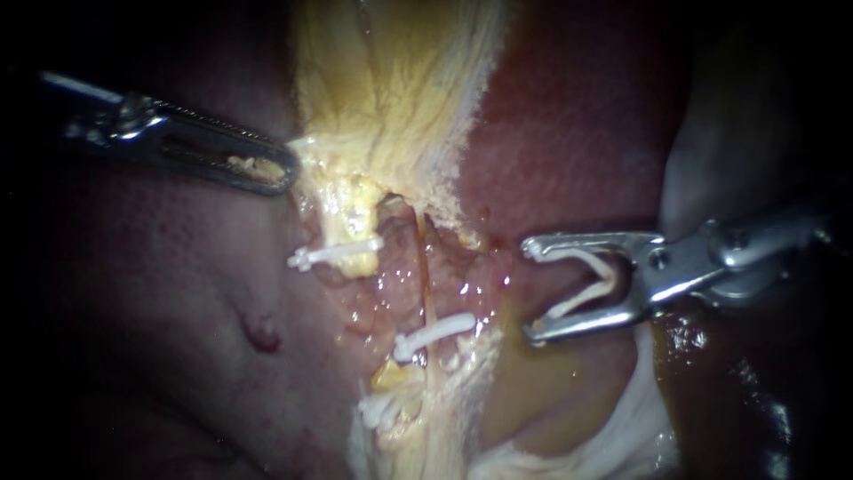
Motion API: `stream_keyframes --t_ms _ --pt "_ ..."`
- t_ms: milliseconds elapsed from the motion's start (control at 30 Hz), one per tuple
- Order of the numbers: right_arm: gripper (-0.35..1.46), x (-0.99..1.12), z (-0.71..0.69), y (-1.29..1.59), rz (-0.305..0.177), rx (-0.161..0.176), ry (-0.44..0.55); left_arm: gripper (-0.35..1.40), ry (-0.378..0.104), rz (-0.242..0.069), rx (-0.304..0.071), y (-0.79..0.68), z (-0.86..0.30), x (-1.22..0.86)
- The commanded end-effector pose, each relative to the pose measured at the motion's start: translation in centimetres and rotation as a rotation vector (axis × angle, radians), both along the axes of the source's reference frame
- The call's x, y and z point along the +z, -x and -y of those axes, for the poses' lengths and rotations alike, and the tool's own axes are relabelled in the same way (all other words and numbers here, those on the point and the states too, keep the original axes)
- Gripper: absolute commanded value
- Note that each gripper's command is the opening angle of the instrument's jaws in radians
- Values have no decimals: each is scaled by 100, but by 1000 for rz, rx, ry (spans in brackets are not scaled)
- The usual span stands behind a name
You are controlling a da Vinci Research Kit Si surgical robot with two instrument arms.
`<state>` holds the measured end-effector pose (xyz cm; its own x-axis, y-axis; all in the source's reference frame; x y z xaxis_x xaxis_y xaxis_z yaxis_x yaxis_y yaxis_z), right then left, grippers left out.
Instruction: Clipping second clip right tube
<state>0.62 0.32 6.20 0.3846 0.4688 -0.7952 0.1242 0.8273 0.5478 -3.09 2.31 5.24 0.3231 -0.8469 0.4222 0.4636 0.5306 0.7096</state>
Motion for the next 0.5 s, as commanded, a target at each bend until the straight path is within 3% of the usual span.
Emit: stream_keyframes --t_ms 33,233,500 --pt "50 1 2 -5 -5 -1 -10 -35 0 0 0 0 0 0" --pt "50 8 10 -34 -29 8 -69 -35 0 0 0 1 0 0" --pt "49 19 8 -42 -17 27 -132 -35 1 -1 -1 2 1 1"
